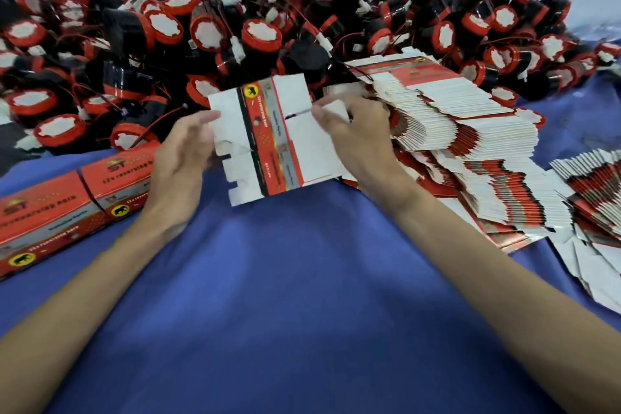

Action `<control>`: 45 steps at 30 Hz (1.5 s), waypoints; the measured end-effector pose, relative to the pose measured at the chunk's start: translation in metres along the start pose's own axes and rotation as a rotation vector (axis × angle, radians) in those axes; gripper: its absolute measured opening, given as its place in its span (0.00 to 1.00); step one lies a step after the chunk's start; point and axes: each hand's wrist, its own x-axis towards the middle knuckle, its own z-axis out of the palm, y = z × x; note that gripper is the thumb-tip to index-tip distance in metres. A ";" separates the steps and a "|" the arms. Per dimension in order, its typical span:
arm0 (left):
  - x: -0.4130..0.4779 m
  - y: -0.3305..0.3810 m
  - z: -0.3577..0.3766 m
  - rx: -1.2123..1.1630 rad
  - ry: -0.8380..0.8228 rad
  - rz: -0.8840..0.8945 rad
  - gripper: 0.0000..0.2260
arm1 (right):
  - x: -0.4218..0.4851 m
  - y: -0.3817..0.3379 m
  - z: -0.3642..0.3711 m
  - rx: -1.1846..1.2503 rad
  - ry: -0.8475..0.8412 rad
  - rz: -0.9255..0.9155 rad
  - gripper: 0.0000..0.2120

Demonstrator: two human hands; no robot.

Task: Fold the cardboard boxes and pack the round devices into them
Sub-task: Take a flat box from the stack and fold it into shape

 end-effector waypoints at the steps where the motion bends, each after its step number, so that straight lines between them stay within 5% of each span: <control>1: -0.001 -0.003 0.000 0.065 -0.002 0.027 0.14 | 0.000 0.004 0.002 0.050 -0.009 0.039 0.02; 8: -0.001 0.002 0.001 -0.202 -0.008 -0.149 0.35 | -0.004 0.019 0.004 0.273 -0.167 0.241 0.10; 13: -0.002 0.007 0.000 -0.336 -0.174 -0.297 0.20 | -0.005 0.023 -0.001 0.372 -0.210 0.274 0.13; 19: -0.006 0.008 -0.002 -0.327 -0.265 -0.397 0.17 | -0.008 0.020 0.005 0.334 -0.223 0.207 0.13; 24: -0.007 0.008 -0.004 -0.309 -0.299 -0.403 0.16 | -0.009 0.017 0.006 0.200 -0.187 0.106 0.09; 27: -0.006 0.007 -0.007 -0.300 -0.344 -0.419 0.15 | -0.012 0.015 0.008 -0.095 -0.035 -0.081 0.03; 31: -0.006 0.007 -0.005 -0.311 -0.348 -0.397 0.13 | -0.025 0.007 0.013 -0.412 0.104 -0.427 0.19; 33: -0.006 0.008 -0.005 -0.315 -0.398 -0.370 0.11 | -0.032 0.000 0.015 -0.464 -0.058 -0.533 0.31; 36: -0.006 0.007 -0.007 -0.297 -0.451 -0.395 0.24 | -0.039 -0.009 0.016 -0.799 -0.403 -0.683 0.56; 38: -0.008 0.007 -0.006 -0.323 -0.461 -0.405 0.14 | -0.042 -0.012 0.013 -0.942 -0.507 -0.737 0.66; 41: -0.010 0.008 -0.006 -0.299 -0.446 -0.429 0.13 | -0.043 -0.016 0.008 -0.927 -0.590 -0.708 0.68; 45: -0.005 0.010 -0.006 -0.254 -0.479 -0.433 0.17 | -0.039 -0.024 0.002 -0.844 -0.505 -0.791 0.55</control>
